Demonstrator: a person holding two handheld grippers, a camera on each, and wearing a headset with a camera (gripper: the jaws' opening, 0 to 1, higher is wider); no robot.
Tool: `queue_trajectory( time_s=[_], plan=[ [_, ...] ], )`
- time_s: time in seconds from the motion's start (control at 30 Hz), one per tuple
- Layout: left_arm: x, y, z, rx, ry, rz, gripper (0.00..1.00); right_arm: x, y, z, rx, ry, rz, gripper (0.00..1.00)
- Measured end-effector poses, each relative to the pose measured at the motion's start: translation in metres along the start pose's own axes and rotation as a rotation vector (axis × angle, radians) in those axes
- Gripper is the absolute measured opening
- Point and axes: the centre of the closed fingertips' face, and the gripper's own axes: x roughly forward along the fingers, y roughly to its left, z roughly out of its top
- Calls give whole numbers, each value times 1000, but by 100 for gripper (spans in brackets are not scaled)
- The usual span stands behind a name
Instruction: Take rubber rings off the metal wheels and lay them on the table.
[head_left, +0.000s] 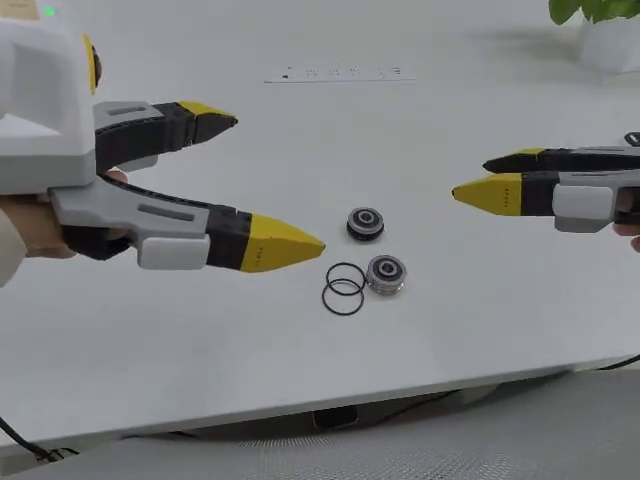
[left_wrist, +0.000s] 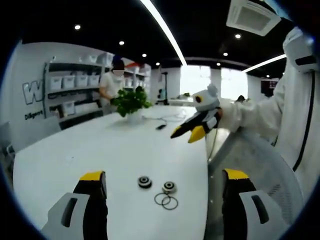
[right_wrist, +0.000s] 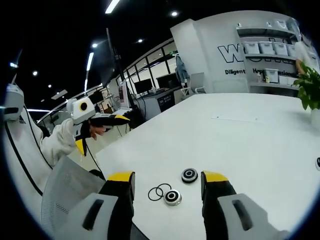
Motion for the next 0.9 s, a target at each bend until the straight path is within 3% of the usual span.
queue_trajectory(
  time_s=[0.2, 0.27, 0.4, 0.53, 0.63, 0.77, 0.9],
  plan=[
    [3, 10, 22, 24, -31, 39, 97, -2, -15, 17, -20, -30, 14, 51],
    [5, 13, 27, 27, -33, 51, 97, -4, -34, 25, -27, -39, 19, 51],
    [9, 24, 39, 48, -41, 57, 94, -2, -47, 40, -66, -47, 23, 51],
    [15, 36, 46, 66, -35, 72, 93, 1, -49, 57, -96, -82, 56, 50],
    [20, 47, 56, 80, -58, 81, 92, 7, -53, 69, -119, -112, 59, 48],
    [27, 58, 72, 90, -112, 75, 89, 20, -57, 78, -174, -115, 58, 47],
    [38, 72, 77, 90, -127, 81, 88, 33, -56, 88, -187, -155, 91, 43]
  ],
)
